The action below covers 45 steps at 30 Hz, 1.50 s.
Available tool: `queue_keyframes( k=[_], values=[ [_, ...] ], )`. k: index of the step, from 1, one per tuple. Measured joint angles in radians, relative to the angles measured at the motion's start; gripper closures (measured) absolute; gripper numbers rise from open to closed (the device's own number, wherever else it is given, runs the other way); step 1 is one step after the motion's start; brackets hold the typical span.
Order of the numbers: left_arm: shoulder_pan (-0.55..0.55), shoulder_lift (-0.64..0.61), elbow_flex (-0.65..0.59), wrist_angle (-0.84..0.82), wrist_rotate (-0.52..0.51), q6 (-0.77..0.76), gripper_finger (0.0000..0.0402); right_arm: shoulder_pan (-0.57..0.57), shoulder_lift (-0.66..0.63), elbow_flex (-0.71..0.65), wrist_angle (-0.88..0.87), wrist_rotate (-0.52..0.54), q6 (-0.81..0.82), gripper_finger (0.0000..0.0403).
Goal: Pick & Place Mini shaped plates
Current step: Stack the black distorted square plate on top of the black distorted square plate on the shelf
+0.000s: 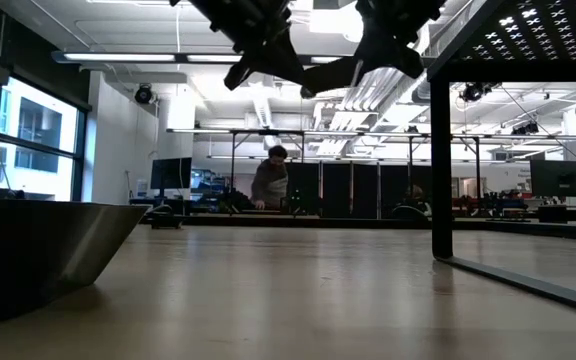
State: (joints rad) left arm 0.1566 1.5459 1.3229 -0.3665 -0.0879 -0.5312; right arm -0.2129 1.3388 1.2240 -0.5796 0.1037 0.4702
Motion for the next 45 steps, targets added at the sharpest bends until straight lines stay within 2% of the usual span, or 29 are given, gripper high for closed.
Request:
queue_keyframes(
  k=[10,15,18,20,26,29,34,45],
  values=[
    [0.001,-0.07,0.001,0.009,-0.008,0.004,0.0268,-0.013,-0.054,0.0,-0.04,-0.01,0.013,0.0401],
    [0.0,-0.134,0.001,0.006,-0.026,0.061,0.0246,-0.042,-0.132,0.0,-0.094,-0.008,0.021,0.0401],
    [0.0,-0.17,0.001,0.009,-0.039,0.102,0.0259,-0.06,-0.189,0.0,-0.157,-0.009,0.018,0.0402],
    [0.0,-0.188,-0.013,0.021,-0.053,0.126,0.0283,-0.069,-0.231,0.0,-0.199,-0.012,0.014,0.0402],
    [0.0,-0.209,-0.114,0.144,-0.051,0.142,0.0388,-0.068,-0.362,0.0,-0.319,-0.054,0.057,0.0402],
    [0.0,-0.212,-0.17,0.246,-0.035,0.137,0.0386,-0.022,-0.404,0.0,-0.346,-0.08,0.109,0.0402],
    [0.001,-0.212,-0.229,0.304,-0.032,0.134,0.0388,0.121,-0.423,0.0,-0.388,-0.088,0.228,0.0401],
    [0.001,-0.212,-0.265,0.313,-0.035,0.134,0.04,0.559,-0.429,0.0,-0.424,-0.089,0.627,0.0401]
  ],
)
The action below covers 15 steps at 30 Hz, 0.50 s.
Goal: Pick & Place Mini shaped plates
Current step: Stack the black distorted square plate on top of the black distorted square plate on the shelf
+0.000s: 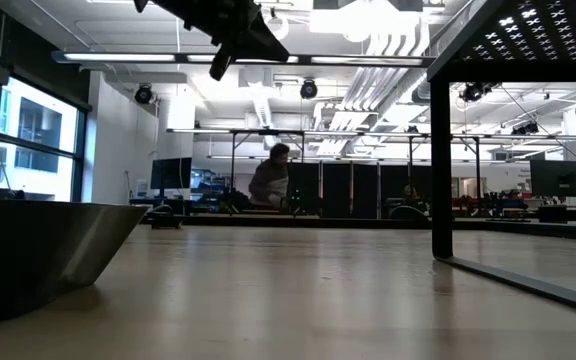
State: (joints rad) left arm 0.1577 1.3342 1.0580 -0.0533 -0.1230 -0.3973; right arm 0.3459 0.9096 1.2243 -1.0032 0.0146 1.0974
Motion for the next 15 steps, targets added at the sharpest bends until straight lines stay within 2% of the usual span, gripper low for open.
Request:
queue_keyframes(
  k=[7,15],
  values=[
    [0.0,0.0,0.0,0.0,0.0,0.001,0.04,0.273,0.001,0.0,-0.019,0.047,0.266,0.0401],
    [0.0,0.0,0.0,-0.001,0.0,0.004,0.0401,0.501,0.05,0.058,-0.073,0.118,0.445,0.0401]
  ],
)
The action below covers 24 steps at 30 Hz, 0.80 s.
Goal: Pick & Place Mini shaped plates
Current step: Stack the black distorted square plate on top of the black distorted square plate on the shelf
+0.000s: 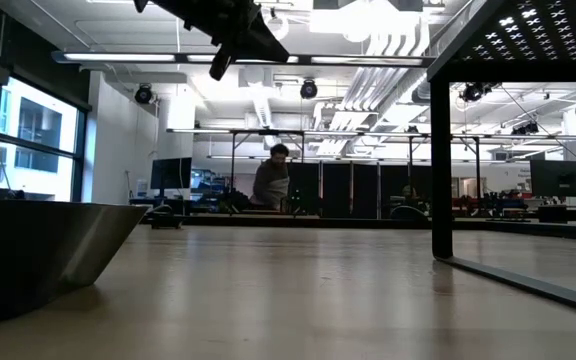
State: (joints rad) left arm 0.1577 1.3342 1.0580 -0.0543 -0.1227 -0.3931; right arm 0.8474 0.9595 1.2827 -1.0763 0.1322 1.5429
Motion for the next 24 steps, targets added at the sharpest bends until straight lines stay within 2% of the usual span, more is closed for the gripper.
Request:
queue_keyframes(
  k=[13,18,24],
  values=[
    [0.0,0.0,0.0,0.0,0.001,0.026,0.0401,0.2,0.244,0.295,-0.3,0.11,0.022,0.0401],
    [0.0,0.0,0.0,0.0,0.002,0.026,0.0401,0.238,0.317,0.341,-0.335,0.1,0.027,0.0401],
    [0.0,0.0,0.0,0.0,0.002,0.025,0.0401,0.265,0.345,0.342,-0.332,0.103,0.047,0.0401]
  ],
)
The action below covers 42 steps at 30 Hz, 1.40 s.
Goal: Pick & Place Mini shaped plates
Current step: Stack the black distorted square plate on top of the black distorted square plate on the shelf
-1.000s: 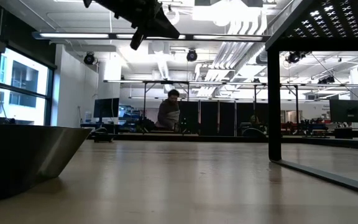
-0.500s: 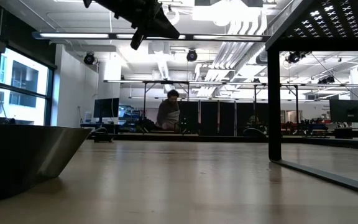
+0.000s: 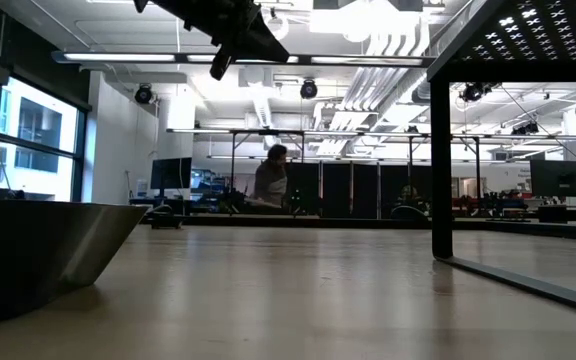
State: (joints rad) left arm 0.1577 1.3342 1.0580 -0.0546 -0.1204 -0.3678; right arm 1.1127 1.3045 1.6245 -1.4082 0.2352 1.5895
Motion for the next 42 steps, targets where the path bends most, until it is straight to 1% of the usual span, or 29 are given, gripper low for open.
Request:
queue_keyframes(
  k=[6,8,13,16,22,27,29,34,38,42],
  values=[
    [0.0,0.0,0.0,0.0,0.0,-0.002,0.0401,0.041,0.006,0.0,-0.02,0.047,0.011,0.0401],
    [0.0,0.0,0.0,0.0,0.0,-0.003,0.0401,0.043,0.007,-0.002,-0.04,0.043,0.01,0.0401],
    [-0.001,0.0,0.0,0.0,0.0,-0.003,0.0401,0.055,0.033,-0.003,-0.081,-0.047,-0.023,0.0401],
    [-0.001,0.0,0.0,0.0,0.0,-0.003,0.0401,0.088,0.04,-0.005,-0.101,-0.062,-0.025,0.0401],
    [-0.001,0.0,0.0,0.0,0.0,-0.002,0.0401,0.163,0.066,-0.005,-0.136,-0.03,-0.027,0.0401],
    [-0.001,0.0,0.0,0.0,-0.002,-0.002,0.0401,0.187,0.091,-0.005,-0.144,0.007,-0.039,0.0401],
    [-0.001,0.0,0.0,0.0,-0.003,-0.002,0.0401,0.187,0.091,-0.028,-0.125,0.013,-0.043,0.0401],
    [-0.001,0.0,0.0,0.0,-0.003,-0.002,0.0401,0.186,0.077,-0.137,-0.034,0.0,-0.048,0.0401],
    [-0.001,0.0,0.0,0.0,-0.004,-0.003,0.0401,0.187,0.072,-0.168,-0.024,0.013,-0.049,0.0401],
    [-0.001,0.0,0.0,0.0,-0.004,-0.003,0.0401,0.186,0.072,-0.191,0.004,-0.025,-0.071,0.0392]
  ],
)
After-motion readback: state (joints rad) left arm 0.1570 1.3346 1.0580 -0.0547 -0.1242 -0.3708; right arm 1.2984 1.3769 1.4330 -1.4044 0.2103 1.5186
